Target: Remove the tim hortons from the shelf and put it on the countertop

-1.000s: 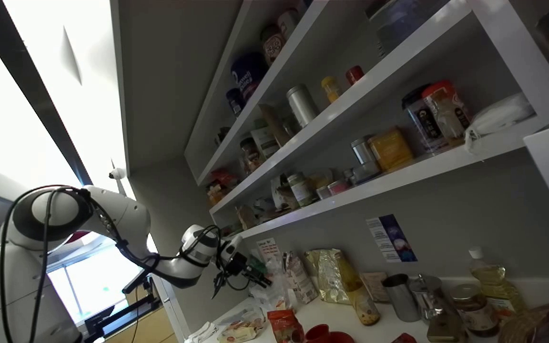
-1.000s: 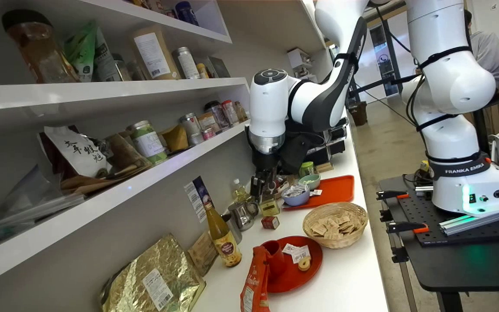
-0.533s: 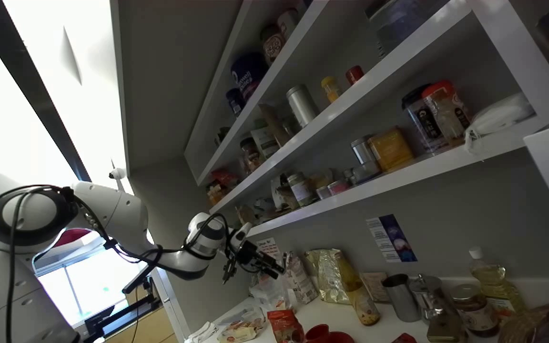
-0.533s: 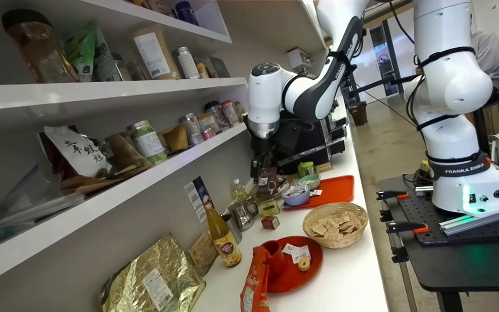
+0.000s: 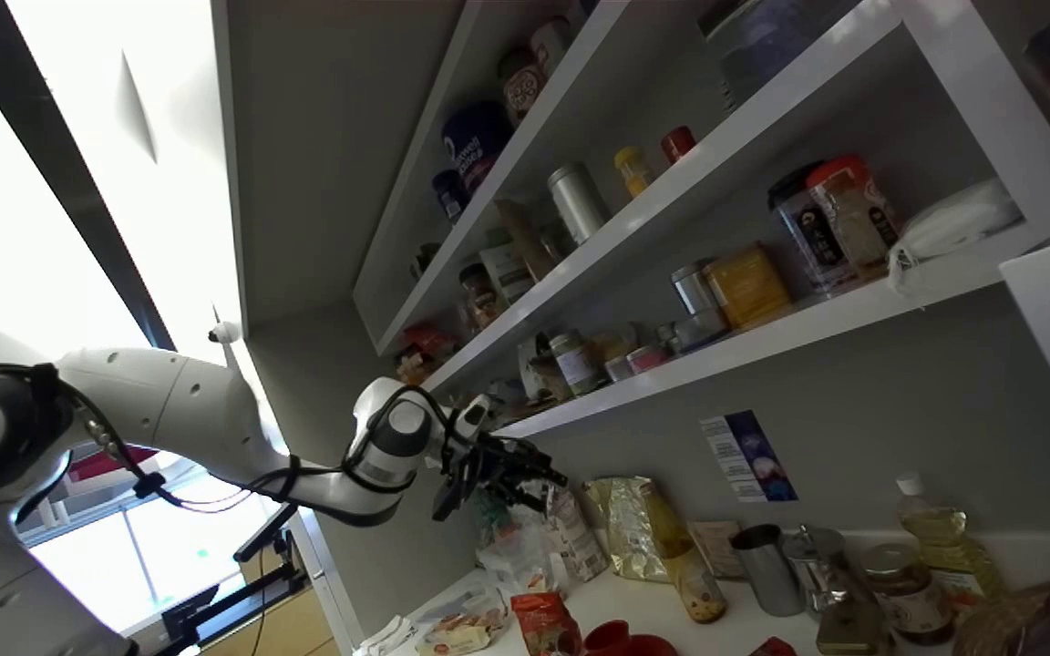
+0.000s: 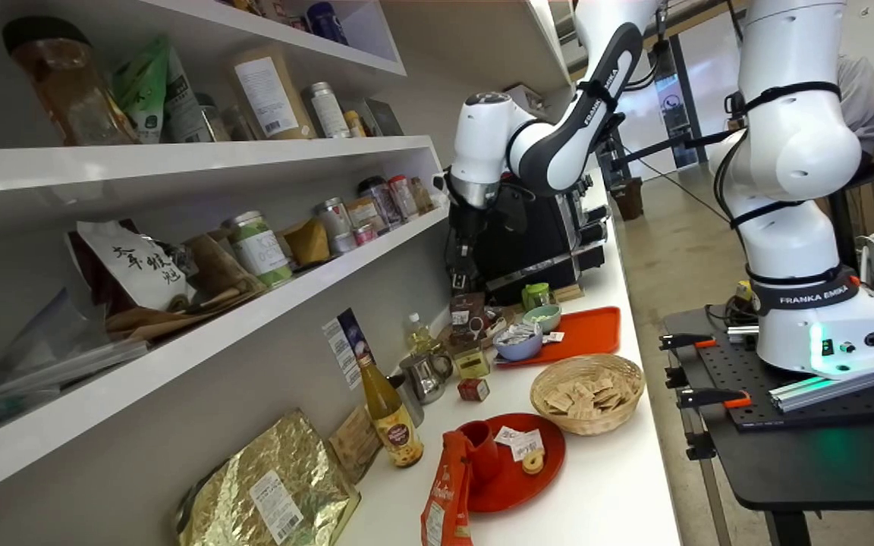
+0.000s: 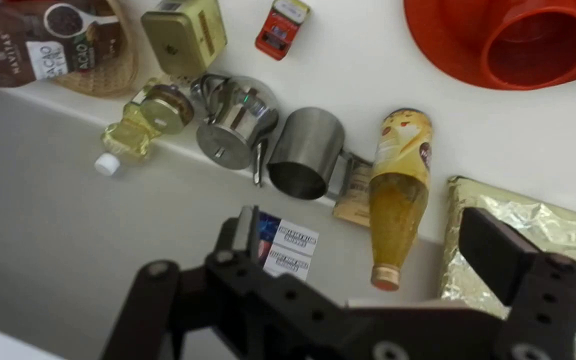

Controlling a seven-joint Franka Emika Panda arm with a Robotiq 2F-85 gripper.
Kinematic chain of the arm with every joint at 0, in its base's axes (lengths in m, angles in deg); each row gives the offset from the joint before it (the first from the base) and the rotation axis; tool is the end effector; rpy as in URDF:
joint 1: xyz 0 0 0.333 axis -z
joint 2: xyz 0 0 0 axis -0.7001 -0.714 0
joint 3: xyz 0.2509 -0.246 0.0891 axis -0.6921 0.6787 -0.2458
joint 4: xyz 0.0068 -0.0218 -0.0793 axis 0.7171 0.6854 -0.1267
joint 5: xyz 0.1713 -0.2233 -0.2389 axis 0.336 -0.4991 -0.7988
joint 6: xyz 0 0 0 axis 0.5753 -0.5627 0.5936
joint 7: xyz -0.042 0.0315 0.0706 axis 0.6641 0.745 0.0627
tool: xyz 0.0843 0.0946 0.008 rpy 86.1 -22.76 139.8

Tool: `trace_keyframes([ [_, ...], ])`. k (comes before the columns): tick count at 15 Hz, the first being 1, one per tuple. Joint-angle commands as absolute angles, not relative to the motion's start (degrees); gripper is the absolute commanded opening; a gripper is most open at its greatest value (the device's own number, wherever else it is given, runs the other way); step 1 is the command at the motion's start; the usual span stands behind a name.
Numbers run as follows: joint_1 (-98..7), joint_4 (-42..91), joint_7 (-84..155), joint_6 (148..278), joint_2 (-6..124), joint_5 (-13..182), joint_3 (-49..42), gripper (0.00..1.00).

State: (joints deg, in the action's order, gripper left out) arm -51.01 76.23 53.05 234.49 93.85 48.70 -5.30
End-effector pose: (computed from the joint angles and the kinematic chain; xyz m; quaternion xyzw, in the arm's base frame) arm 0.4385 0.0504 0.4864 0.9420 0.1101 0.2846 0.1397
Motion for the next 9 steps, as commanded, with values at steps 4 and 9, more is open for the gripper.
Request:
trace_keyframes([
  [4,-45.28,79.66,41.41,233.45,102.38,62.57,-9.09,1.0],
  [9,-47.12,81.83,38.18,230.24,105.56,67.57,-8.7,1.0],
])
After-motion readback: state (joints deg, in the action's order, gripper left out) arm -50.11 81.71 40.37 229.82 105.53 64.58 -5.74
